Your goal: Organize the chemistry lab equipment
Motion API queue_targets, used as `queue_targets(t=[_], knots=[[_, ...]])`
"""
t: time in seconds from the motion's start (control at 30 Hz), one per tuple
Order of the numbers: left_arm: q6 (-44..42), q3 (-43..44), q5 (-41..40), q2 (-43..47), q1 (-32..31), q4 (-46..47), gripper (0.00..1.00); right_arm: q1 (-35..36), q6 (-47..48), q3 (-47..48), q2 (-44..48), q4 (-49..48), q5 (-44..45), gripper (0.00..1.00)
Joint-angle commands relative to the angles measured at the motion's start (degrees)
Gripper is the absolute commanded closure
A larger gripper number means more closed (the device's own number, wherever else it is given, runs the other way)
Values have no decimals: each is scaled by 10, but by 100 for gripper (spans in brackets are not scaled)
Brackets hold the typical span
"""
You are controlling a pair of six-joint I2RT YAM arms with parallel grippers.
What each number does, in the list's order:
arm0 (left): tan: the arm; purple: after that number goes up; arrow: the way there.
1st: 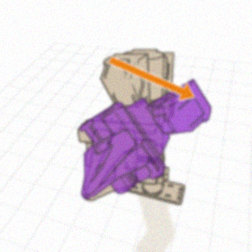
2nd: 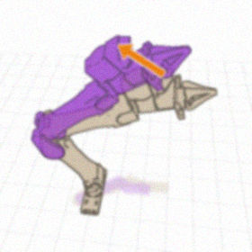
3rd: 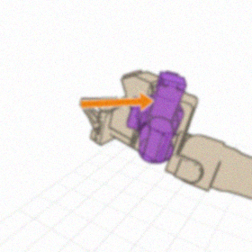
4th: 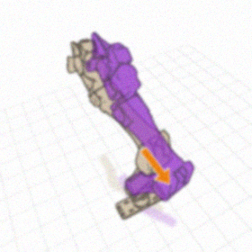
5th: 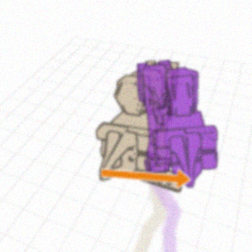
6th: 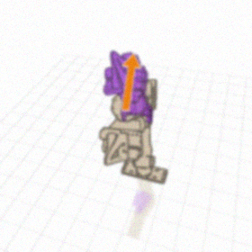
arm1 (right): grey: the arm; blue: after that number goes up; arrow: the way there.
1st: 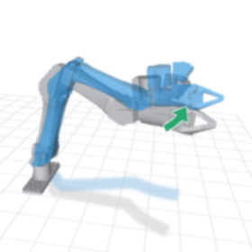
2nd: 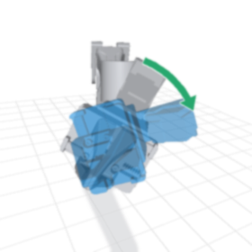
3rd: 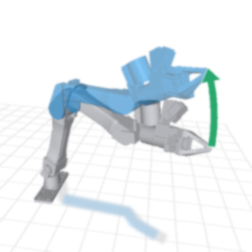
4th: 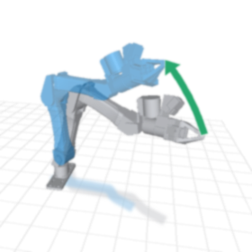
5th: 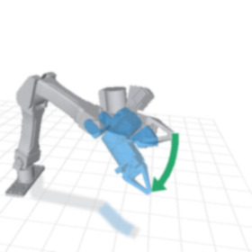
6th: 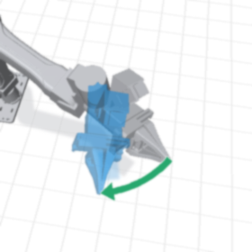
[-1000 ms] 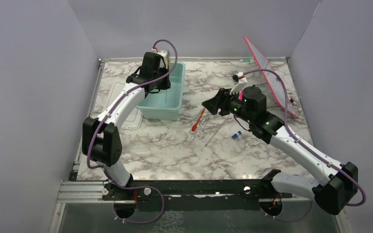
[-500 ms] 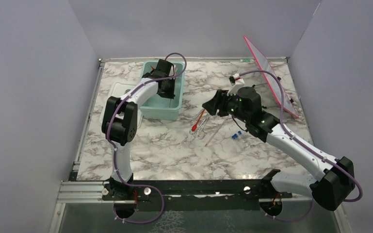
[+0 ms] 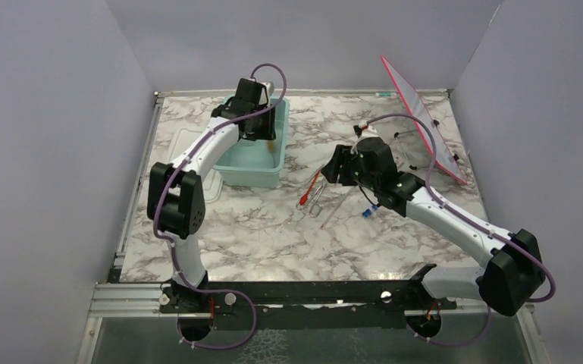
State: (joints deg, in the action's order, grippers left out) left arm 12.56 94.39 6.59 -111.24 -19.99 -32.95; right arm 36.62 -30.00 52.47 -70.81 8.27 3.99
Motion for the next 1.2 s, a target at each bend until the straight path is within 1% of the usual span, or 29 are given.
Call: queue_targets(t=[0.0, 0.17, 0.37, 0.43, 0.53, 0.63, 0.8, 0.87, 1.0, 1.17], knots=[[16, 6, 35, 119, -3, 10, 58, -2, -33, 28, -35, 76, 68, 42], [22, -41, 67, 208, -18, 30, 49, -2, -58, 51, -94, 117, 76, 42], [61, -126, 88, 313, -25, 77, 39, -2, -149, 100, -198, 148, 81, 43], [68, -153, 88, 341, -26, 84, 37, -2, -185, 130, -236, 166, 84, 46], [83, -184, 87, 374, -26, 85, 36, -2, -232, 175, -289, 200, 113, 55], [90, -206, 95, 399, -26, 85, 35, -2, -268, 203, -327, 221, 143, 60], [90, -224, 95, 427, -26, 85, 34, -1, -321, 251, -381, 279, 177, 60], [92, -224, 98, 431, -26, 85, 34, -1, -337, 258, -395, 297, 190, 58], [91, -219, 111, 432, -26, 85, 33, -1, -334, 262, -418, 287, 191, 56], [87, -217, 113, 436, -26, 84, 33, -1, -324, 257, -431, 255, 170, 57]])
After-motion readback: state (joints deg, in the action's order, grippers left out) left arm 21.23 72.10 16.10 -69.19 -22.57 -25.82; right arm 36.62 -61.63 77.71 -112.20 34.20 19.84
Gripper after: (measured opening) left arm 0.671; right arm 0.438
